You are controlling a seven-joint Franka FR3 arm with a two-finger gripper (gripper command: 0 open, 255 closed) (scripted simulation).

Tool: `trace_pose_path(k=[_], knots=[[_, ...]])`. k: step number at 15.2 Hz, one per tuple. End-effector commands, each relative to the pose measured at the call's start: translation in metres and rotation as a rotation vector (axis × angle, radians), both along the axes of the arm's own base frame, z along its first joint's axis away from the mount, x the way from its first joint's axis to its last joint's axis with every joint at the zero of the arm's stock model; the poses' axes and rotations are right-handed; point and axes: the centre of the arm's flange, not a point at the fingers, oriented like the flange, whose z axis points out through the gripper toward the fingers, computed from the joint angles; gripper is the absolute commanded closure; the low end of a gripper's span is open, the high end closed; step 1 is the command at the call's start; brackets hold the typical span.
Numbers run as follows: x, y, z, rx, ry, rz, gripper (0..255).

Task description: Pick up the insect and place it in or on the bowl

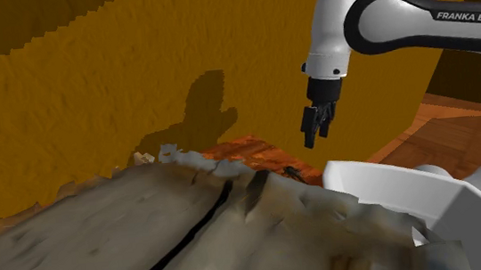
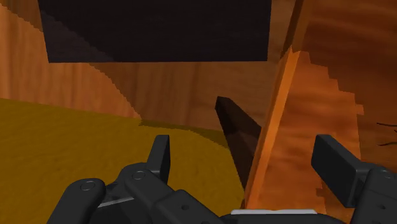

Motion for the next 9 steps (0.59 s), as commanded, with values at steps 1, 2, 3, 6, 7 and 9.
trace_pose_path(k=[1, 2, 3, 6, 7, 9], knots=[[0.0, 0.026, 0.003, 0.02, 0.01, -0.001, 0], [-0.001, 0.037, 0.005, 0.029, 0.014, -0.001, 0], [-0.002, 0.049, 0.007, 0.038, 0.018, -0.001, 0], [-0.004, 0.084, 0.012, 0.065, 0.031, -0.001, 0], [-0.004, 0.095, 0.015, 0.074, 0.035, -0.001, 0], [-0.005, 0.118, 0.019, 0.092, 0.043, -0.001, 0]])
